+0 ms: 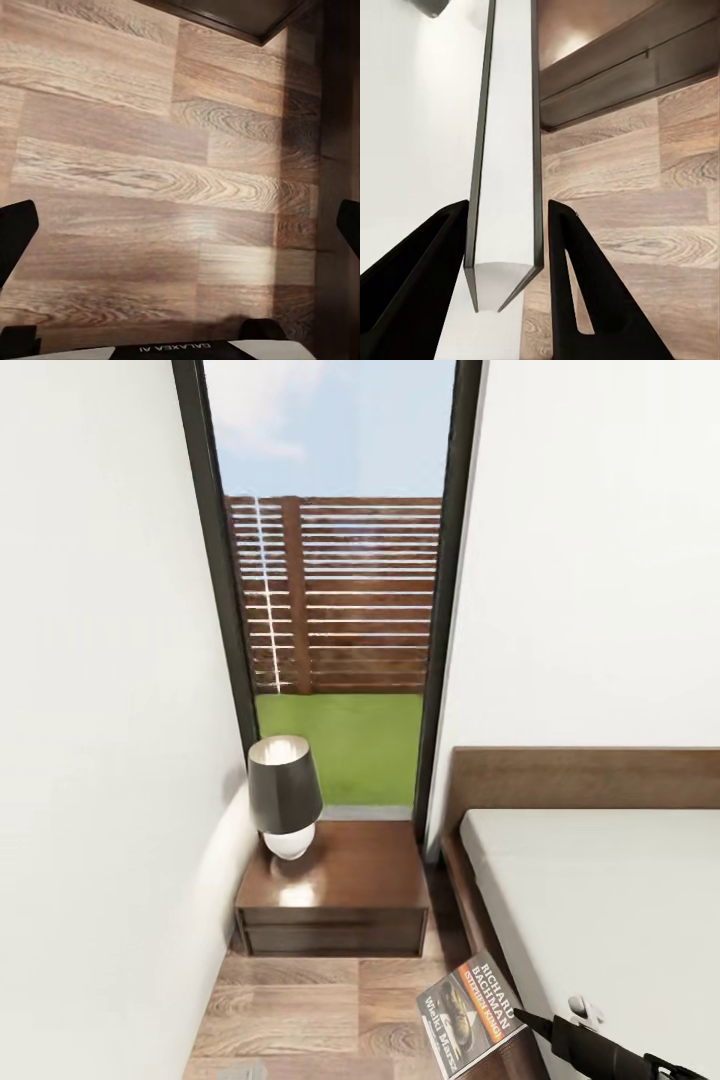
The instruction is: In the bedroom, move the book from the bed onto either nightstand, and place the two sandals side by side next to the bed.
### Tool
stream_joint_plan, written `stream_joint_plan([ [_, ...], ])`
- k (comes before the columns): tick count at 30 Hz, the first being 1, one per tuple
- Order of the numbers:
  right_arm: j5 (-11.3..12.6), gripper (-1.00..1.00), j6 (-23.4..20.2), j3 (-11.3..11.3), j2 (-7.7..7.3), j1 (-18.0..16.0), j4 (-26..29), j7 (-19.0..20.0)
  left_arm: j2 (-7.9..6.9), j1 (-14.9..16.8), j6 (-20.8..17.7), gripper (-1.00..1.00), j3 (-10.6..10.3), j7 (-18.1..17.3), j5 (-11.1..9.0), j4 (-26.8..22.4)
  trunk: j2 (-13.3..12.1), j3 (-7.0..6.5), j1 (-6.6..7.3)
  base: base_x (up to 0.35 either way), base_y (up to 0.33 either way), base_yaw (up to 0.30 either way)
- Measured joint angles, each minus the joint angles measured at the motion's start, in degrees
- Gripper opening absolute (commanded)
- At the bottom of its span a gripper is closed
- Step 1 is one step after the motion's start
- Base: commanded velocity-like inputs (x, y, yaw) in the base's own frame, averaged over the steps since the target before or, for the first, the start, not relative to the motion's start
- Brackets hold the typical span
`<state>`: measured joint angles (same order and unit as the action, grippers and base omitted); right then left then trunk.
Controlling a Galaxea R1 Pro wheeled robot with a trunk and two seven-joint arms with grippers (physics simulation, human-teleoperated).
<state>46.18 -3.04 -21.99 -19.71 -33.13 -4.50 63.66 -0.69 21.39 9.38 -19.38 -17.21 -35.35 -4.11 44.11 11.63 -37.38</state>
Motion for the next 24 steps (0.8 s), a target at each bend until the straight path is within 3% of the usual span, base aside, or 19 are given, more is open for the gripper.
stream_joint_plan([
  [24, 0.0, -1.0, 0.0, 0.0, 0.0, 0.0, 0.0, 0.0, 0.0, 0.0, 0.0, 1.0, 0.0, 0.0, 0.0, 0.0, 0.0, 0.0, 0.0, 0.3, 0.0, 0.0],
])
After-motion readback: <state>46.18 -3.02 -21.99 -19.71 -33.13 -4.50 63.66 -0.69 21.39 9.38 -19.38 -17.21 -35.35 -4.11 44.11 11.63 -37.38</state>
